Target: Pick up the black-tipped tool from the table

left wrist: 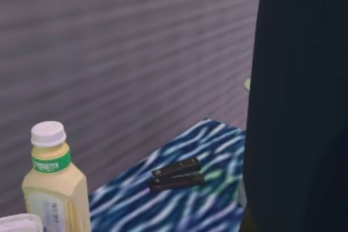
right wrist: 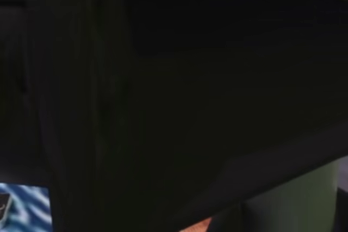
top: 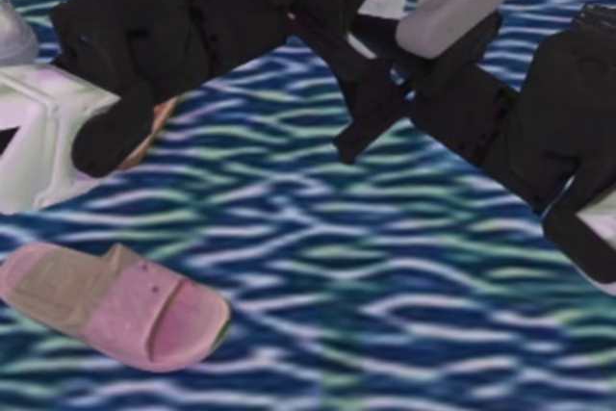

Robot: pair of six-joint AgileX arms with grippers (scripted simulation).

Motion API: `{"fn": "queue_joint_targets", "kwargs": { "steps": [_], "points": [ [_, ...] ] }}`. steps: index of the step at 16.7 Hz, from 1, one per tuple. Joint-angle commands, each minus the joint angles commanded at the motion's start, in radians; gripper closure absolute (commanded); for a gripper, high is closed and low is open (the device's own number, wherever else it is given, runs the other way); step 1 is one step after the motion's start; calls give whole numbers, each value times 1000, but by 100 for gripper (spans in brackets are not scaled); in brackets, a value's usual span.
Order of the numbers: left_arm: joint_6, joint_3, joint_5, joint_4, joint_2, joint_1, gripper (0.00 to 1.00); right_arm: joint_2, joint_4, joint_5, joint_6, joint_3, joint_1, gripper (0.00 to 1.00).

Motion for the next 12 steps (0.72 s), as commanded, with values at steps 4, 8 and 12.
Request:
{"fn": "queue_joint_targets", "kwargs": {
  "steps": [4,8,12],
  "points": [
    [0,0,0,0,0,0,100,0,0,0,0,0,0,47],
    [0,0,0,0,0,0,100,0,0,0,0,0,0,17],
    [0,0,0,0,0,0,100,0,0,0,0,0,0,0]
  ]
}}
